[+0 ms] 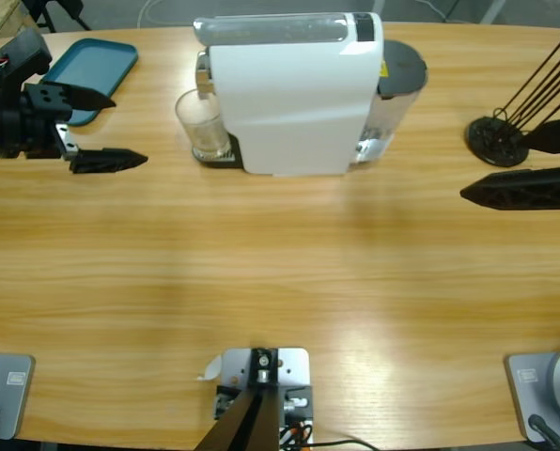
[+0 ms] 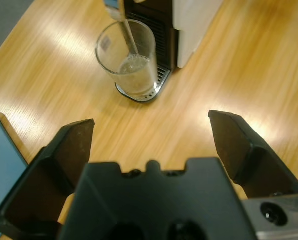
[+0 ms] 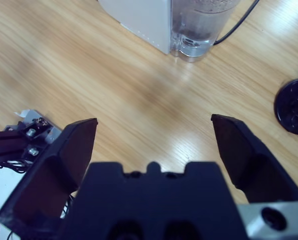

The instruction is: Pour coffee

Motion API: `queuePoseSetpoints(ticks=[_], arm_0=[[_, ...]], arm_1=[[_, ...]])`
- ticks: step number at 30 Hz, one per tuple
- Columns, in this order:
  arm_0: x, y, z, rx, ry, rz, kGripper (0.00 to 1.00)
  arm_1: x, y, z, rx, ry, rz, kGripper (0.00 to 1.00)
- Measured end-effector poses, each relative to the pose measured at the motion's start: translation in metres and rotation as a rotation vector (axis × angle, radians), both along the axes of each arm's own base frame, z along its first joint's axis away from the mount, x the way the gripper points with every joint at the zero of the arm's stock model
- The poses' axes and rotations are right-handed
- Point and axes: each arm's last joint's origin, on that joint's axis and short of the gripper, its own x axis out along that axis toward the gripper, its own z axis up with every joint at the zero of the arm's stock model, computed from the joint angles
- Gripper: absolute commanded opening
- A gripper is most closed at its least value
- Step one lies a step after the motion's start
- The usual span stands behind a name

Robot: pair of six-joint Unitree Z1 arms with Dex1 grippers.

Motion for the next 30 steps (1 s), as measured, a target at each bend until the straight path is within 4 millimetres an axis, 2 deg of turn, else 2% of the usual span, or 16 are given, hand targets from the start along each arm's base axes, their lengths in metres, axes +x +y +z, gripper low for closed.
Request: queuePoseSetpoints(ticks=[6,11,18,21,26,30], arm_0=[[0.021,0.012,-0.008,-0.052,0.007,-0.049,1.000],[0.035,0.019,-0.024,-0.084,0.033,-0.112,1.000],[0.053,0.023,-0.037,-0.162,-0.032,-0.157,1.000],[0.062,0.022,-0.042,-0.174,-0.052,-0.158,1.000],[0.075,0.016,-0.062,-0.206,0.000,-0.199,1.000],[0.084,0.012,-0.067,-0.225,0.016,-0.220,1.000]], arm_1=[[-0.001,-0.001,-0.001,-0.010,0.012,0.000,1.000],[0.000,0.000,-0.002,-0.013,0.015,0.000,1.000],[0.004,0.003,0.003,-0.042,0.037,0.010,1.000],[0.009,0.008,0.002,-0.070,0.058,0.022,1.000],[0.020,0.017,0.000,-0.091,0.077,0.028,1.000],[0.024,0.021,-0.004,-0.105,0.088,0.033,1.000]])
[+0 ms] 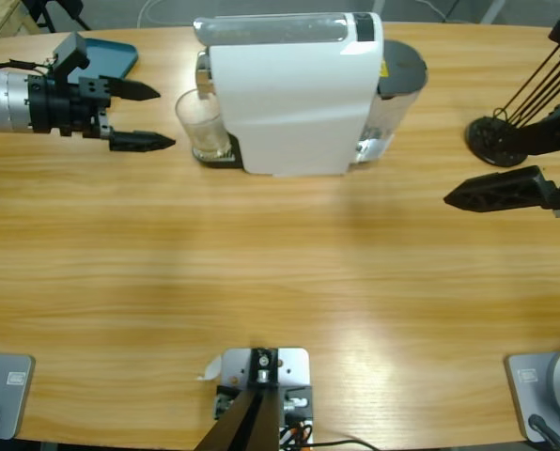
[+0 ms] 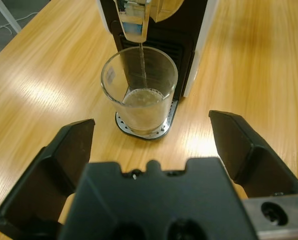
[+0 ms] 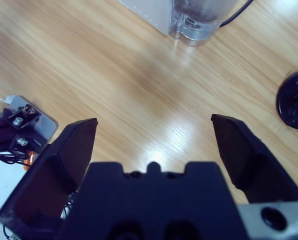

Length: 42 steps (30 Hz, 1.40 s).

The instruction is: Pour coffee

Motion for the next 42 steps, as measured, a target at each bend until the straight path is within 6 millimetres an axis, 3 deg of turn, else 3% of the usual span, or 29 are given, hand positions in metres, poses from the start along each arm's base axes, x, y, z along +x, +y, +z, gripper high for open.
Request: queuePoseSetpoints(ticks=[8,15,18,20,22,42], arm_0=[[0.021,-0.015,-0.001,-0.007,-0.018,-0.022,1.000],[0.026,-0.034,0.001,0.002,-0.039,-0.058,0.997],[0.024,-0.038,-0.001,0.023,-0.034,-0.053,0.845],[0.023,-0.040,-0.002,0.042,-0.029,-0.047,0.969],[0.022,-0.043,-0.003,0.053,-0.022,-0.050,0.996],[0.032,-0.057,-0.012,0.090,-0.025,-0.045,0.997]], arm_1=[[0.005,0.004,-0.002,-0.007,-0.008,0.012,1.000],[0.007,0.005,-0.001,0.008,-0.026,0.012,1.000],[0.007,0.006,-0.001,0.012,-0.031,0.012,1.000],[0.007,0.006,0.000,0.014,-0.033,0.012,1.000],[0.007,0.006,0.000,0.014,-0.034,0.012,1.000],[0.008,0.007,-0.002,0.018,-0.038,0.012,1.000]])
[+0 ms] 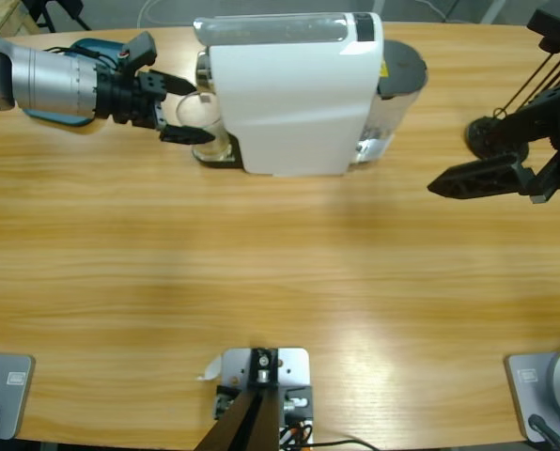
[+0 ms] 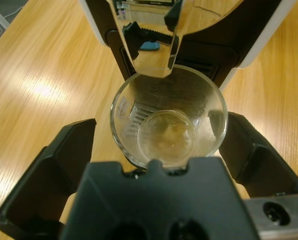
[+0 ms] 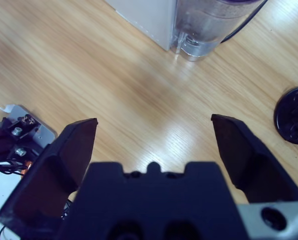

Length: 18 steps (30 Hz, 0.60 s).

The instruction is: Pour coffee

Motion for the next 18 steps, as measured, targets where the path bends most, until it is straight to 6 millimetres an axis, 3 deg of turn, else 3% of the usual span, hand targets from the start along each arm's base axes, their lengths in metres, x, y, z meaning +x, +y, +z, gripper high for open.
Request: queuePoseSetpoints(ticks=[3,6,10,13,18], arm_0=[[0.0000,-0.0002,0.0000,0.001,-0.001,0.000,0.965],[0.0002,-0.0004,0.0002,0.002,-0.002,0.002,0.557],[0.0001,-0.0006,0.0002,0.003,-0.003,0.002,0.493],[0.0001,-0.0006,0.0002,0.003,-0.004,0.000,0.004],[0.0000,-0.0006,0.0002,0.004,-0.009,-0.003,0.000]], arm_1=[[0.0004,0.0003,0.0004,0.003,-0.004,0.000,1.000],[0.0007,0.0003,0.0005,0.005,-0.006,-0.001,1.000],[0.0007,0.0003,0.0005,0.005,-0.006,-0.001,1.000],[0.0008,0.0002,0.0005,0.005,-0.006,-0.002,1.000],[0.0009,0.0001,0.0005,0.005,-0.006,-0.002,1.000]])
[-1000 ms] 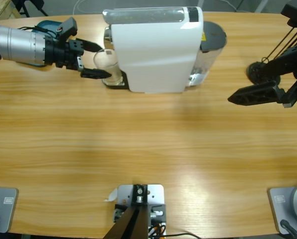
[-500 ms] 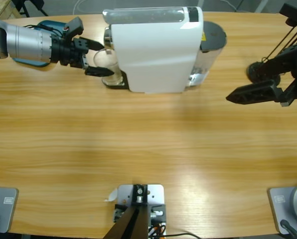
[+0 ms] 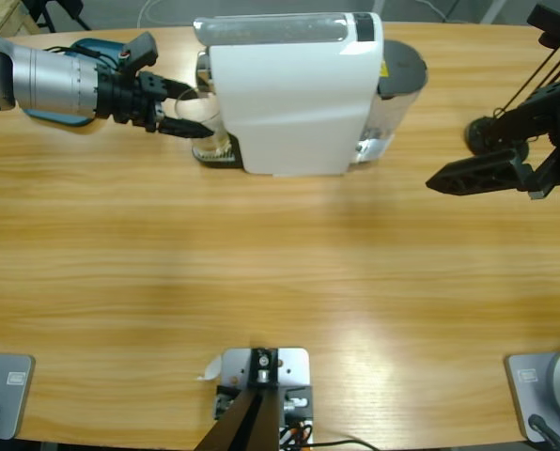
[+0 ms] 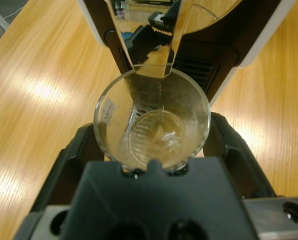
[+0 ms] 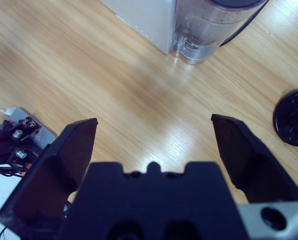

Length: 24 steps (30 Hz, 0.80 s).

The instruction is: Pour coffee

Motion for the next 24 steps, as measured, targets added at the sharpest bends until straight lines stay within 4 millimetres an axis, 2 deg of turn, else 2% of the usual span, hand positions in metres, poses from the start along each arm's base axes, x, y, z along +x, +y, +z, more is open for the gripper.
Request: queuePoseSetpoints(ticks=[7,11,18,21,24], arm_0=[[-0.001,0.001,-0.001,0.001,0.003,0.000,0.000],[-0.002,0.009,-0.002,-0.008,0.021,0.006,0.000],[-0.014,0.050,0.007,-0.024,0.029,0.093,0.000],[-0.019,0.071,0.028,-0.035,-0.027,0.169,0.000],[-0.022,0.096,0.052,-0.030,-0.089,0.322,0.000]], arm_1=[[0.000,0.000,0.000,-0.001,-0.001,-0.003,1.000],[0.000,-0.001,0.001,0.000,-0.004,-0.005,1.000],[-0.006,-0.007,0.009,0.021,-0.035,-0.008,1.000],[-0.014,-0.013,0.015,0.044,-0.060,-0.009,1.000],[-0.023,-0.021,0.018,0.062,-0.079,-0.012,1.000]])
